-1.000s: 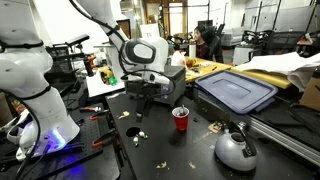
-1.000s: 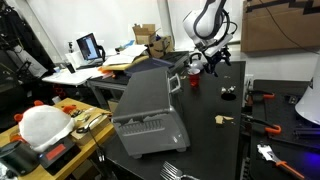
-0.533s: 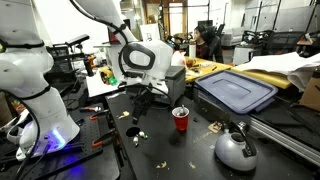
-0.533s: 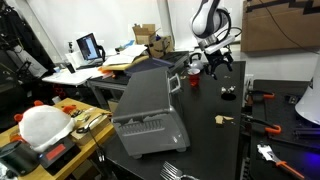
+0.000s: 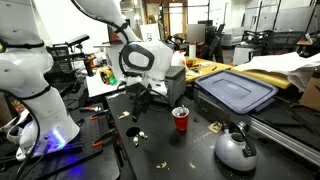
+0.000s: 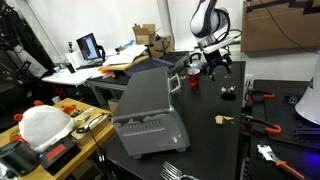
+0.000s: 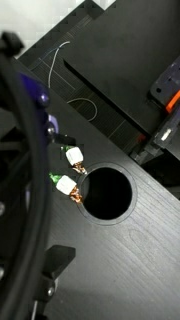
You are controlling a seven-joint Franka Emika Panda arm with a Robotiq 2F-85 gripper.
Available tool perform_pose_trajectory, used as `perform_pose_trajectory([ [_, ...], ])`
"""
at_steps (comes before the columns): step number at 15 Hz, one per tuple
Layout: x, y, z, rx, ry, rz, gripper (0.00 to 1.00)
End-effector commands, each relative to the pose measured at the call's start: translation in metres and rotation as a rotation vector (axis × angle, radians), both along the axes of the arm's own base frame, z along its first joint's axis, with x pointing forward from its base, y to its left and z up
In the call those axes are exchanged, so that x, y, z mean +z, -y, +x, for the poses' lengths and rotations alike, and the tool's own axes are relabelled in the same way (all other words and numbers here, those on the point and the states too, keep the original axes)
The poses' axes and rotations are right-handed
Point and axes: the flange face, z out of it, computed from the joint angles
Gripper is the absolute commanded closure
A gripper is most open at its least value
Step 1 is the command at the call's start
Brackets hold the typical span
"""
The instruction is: Pick up one piece of candy and put it in the red cup
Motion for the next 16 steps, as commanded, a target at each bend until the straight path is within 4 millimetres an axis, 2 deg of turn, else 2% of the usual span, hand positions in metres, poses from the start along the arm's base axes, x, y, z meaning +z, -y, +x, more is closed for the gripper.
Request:
perform_pose_trajectory([
  [1,0.0,0.002,-0.003,-0.011,0.005,0.052,0.0],
  [9,-0.023,0.017,-0.011,-0.102,-0.005,-0.004,0.0],
  [16,-0.043,0.017,-0.011,-0.191,0.094,-0.04,0.0],
])
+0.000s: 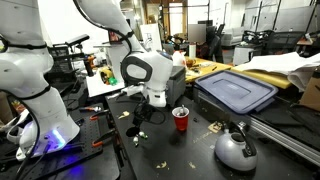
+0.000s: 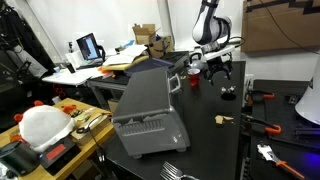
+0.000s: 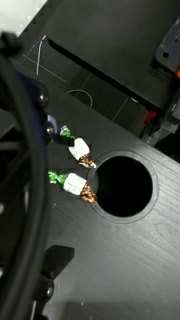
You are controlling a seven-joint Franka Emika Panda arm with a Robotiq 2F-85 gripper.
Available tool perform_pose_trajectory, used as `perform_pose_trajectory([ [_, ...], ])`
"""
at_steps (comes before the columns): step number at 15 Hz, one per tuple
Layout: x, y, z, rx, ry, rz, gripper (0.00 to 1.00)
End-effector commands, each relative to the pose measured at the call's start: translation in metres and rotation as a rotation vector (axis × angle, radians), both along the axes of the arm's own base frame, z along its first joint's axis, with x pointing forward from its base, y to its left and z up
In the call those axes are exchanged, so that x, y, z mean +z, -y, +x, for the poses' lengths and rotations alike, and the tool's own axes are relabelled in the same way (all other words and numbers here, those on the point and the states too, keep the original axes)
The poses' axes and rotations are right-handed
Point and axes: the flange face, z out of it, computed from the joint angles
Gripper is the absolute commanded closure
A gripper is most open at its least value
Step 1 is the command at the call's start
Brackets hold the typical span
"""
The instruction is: Pick up one piece of candy and put it in the red cup
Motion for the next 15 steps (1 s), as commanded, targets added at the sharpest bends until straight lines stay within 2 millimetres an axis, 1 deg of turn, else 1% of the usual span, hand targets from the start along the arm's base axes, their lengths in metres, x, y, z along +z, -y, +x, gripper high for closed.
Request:
perform_pose_trajectory([
  [1,-0.012,-0.001,-0.008,-0.041,0.042,-0.036,0.0],
  [6,-0.037,0.007,-0.03,-0.087,0.047,-0.079,0.0],
  [8,-0.043,0.006,-0.039,-0.124,0.045,-0.07,0.0],
  [11,-0.039,0.0,-0.043,-0.185,0.061,-0.037,0.0],
  [15,-0.034,-0.006,-0.036,-0.225,0.088,-0.024,0.0],
])
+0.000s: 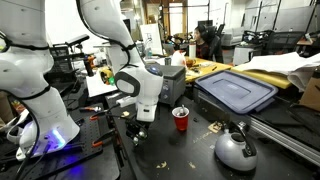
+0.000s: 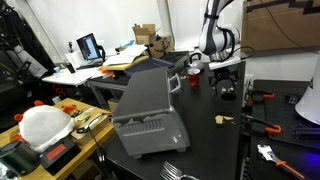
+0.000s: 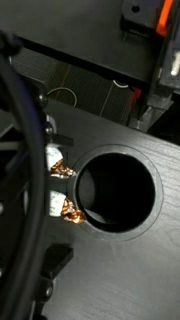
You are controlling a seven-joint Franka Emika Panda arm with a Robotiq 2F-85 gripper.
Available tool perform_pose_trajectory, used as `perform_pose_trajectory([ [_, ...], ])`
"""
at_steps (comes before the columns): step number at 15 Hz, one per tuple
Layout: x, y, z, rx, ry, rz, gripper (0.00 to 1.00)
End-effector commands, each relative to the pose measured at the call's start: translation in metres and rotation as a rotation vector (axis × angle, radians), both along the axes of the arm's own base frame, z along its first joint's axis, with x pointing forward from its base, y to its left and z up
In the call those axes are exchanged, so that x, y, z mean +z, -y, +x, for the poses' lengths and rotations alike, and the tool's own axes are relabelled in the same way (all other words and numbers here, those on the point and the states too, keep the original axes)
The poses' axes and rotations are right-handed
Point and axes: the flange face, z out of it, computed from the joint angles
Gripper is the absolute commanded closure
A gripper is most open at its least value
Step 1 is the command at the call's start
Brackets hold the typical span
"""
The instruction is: Pick up one piece of candy and put it in the red cup
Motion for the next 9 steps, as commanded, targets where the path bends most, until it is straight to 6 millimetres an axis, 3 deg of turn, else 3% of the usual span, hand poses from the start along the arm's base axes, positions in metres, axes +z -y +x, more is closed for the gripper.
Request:
perform_pose_trajectory([
  [1,0.0127,-0.0071,0.0006,-0.019,0.053,-0.001,0.0],
  [9,0.0124,-0.0078,0.0058,-0.05,0.077,-0.01,0.0],
])
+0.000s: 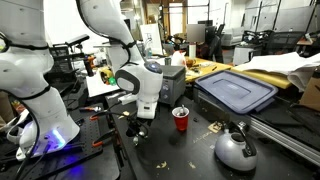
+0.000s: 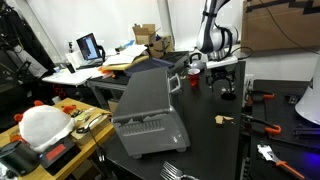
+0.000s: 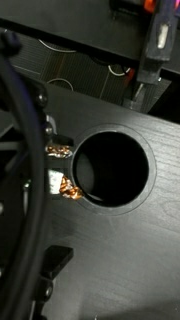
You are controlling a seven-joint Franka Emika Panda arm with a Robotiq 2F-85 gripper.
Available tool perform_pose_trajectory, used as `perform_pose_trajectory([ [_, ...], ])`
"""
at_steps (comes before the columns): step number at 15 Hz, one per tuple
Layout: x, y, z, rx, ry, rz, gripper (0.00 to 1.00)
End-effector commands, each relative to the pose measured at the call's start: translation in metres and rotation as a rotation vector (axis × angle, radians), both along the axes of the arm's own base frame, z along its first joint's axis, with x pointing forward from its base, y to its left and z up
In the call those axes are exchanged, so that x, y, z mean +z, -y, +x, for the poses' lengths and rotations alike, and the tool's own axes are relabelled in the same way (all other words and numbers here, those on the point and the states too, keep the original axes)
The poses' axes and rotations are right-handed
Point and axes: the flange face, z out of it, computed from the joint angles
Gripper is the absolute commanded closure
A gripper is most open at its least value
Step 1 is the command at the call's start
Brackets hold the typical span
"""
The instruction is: Pick up one piece of candy and put it in the red cup
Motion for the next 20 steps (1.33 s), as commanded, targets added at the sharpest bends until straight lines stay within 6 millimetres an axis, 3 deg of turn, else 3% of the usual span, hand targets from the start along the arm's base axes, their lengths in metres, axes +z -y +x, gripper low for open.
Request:
perform_pose_trajectory([
  [1,0.003,0.0,-0.003,-0.007,0.035,-0.027,0.0],
  [8,0.0,0.013,-0.002,-0.02,0.053,-0.085,0.0],
  [9,-0.001,0.015,-0.003,-0.022,0.052,-0.088,0.23],
  [20,0.006,0.017,-0.001,-0.04,0.053,-0.072,0.99],
])
